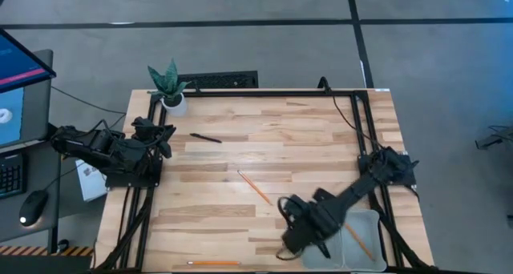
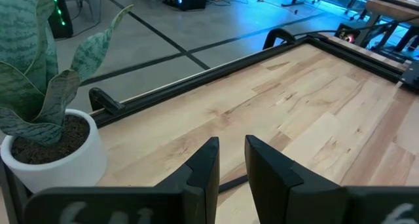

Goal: Sort pens & pencils
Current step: Put the center orange pencil into the bottom right gray bin

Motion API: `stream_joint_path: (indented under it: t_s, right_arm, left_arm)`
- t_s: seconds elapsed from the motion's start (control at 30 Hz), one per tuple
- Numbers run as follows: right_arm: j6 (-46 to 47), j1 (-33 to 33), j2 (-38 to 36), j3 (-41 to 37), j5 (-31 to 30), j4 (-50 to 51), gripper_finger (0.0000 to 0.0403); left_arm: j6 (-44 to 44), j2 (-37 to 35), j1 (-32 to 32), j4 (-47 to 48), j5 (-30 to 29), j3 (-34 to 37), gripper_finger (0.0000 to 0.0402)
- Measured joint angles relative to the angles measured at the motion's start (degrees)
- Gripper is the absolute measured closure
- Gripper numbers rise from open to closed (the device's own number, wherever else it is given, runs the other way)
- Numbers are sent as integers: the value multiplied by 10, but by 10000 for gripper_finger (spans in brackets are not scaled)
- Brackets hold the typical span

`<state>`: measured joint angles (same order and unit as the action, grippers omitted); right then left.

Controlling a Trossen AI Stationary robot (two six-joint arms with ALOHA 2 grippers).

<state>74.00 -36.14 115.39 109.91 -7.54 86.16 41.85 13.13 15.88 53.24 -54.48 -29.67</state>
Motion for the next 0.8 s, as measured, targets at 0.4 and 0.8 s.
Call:
stream_joint_path:
  t_s: [0.4,0.8]
  right_arm:
    - [-229,168,0,0,-2,-116,239]
    - [-340,247,2,-27,0,-352,172]
  left_arm:
    - [0,0,0,0,0,0,338]
    - [0,0,0,0,0,0,338]
